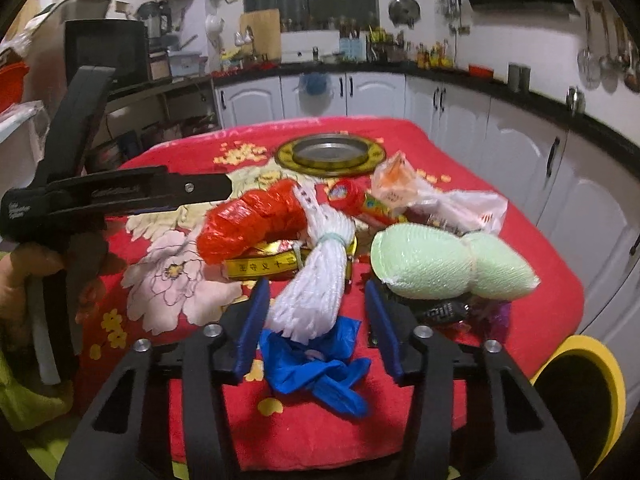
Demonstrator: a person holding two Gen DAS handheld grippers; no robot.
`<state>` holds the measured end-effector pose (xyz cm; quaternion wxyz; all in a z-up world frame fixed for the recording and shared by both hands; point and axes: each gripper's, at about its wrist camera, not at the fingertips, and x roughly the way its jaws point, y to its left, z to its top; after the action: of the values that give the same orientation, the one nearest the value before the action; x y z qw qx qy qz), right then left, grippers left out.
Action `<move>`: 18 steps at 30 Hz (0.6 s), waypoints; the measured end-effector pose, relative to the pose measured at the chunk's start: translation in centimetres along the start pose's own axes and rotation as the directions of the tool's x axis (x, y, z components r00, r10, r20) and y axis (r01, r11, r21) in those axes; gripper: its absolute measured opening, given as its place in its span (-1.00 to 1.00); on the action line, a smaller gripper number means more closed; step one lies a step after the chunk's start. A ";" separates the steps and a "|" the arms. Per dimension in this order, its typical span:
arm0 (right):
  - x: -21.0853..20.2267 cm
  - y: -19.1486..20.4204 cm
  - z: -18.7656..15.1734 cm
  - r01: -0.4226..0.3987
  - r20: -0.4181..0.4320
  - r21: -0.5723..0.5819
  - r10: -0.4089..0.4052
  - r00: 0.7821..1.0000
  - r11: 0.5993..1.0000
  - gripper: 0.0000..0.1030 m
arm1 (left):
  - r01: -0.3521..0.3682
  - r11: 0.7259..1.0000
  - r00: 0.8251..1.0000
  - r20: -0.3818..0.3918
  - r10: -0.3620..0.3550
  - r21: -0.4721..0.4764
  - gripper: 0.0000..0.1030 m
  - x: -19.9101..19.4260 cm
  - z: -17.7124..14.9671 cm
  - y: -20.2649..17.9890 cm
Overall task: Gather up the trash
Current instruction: 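Grasp the red plastic bag with the left tool while the right tool grasps the white mesh bundle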
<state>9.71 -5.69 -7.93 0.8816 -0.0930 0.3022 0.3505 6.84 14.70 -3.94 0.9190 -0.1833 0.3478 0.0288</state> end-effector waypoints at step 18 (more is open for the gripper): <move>0.5 0.2 0.5 -0.102 -0.003 -0.008 0.102 0.995 0.995 -0.82 | 0.073 0.997 0.994 -0.085 -0.072 0.002 -0.62 2.8 -0.3 0.7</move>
<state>10.07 -5.08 -7.78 0.8617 -0.0816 0.3064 0.3962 8.66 15.00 -6.21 0.9043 -0.1945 0.3798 -0.0133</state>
